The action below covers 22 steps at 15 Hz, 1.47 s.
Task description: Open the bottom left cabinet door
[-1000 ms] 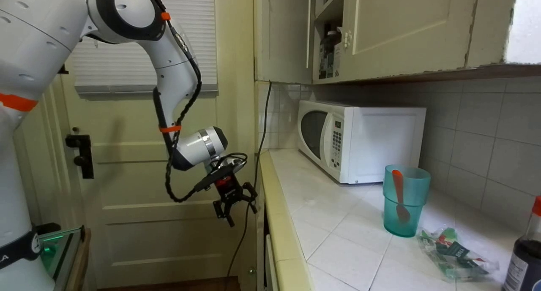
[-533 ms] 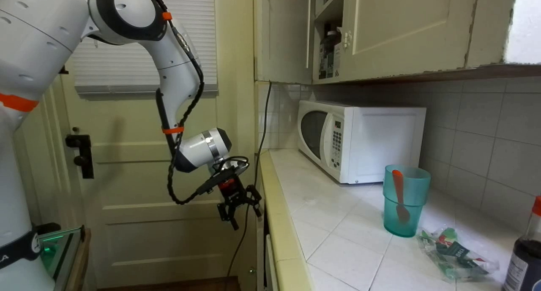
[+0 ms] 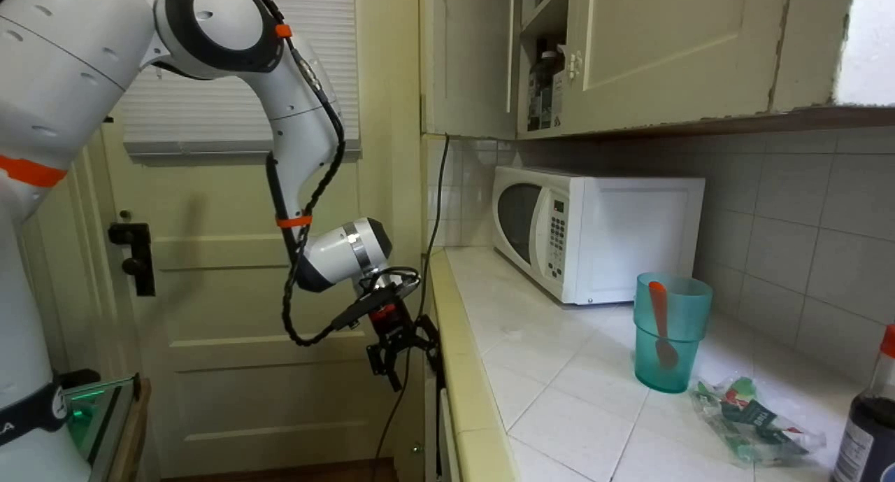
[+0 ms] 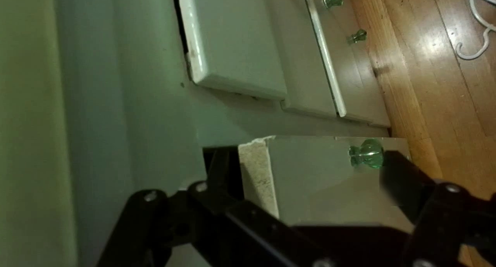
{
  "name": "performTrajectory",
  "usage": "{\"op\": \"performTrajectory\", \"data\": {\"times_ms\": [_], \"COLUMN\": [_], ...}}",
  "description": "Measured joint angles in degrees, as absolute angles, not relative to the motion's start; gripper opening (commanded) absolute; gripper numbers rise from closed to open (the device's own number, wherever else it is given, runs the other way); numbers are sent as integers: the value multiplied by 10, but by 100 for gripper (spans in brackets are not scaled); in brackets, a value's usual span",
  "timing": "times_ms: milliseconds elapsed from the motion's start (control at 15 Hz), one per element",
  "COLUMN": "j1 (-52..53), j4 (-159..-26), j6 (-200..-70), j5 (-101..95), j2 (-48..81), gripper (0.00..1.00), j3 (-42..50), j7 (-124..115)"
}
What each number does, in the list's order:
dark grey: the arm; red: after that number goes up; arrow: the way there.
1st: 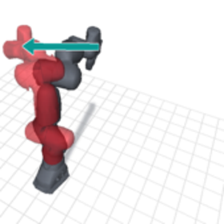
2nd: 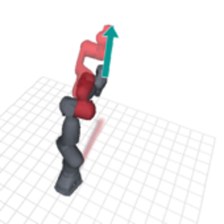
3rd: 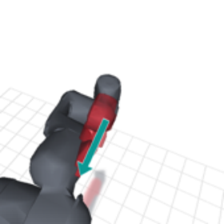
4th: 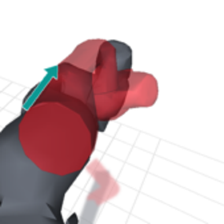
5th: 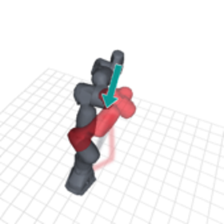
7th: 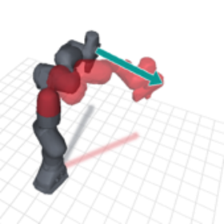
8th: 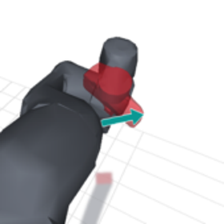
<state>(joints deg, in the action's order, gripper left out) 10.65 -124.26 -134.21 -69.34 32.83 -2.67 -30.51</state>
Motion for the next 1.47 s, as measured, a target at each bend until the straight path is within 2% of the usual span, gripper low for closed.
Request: {"op": "performTrajectory", "data": {"times_ms": [400, 733, 1467], "j1": [101, 78, 69], "j4": [-1223, -1225, -1318], "j6": [-1347, -1401, -1479], "j5": [-690, -639, -479], "j2": [355, 365, 311], "gripper": [100, 100, 100], "j3": [-32, -65, -169], "j7": [-264, -143, 182]}}
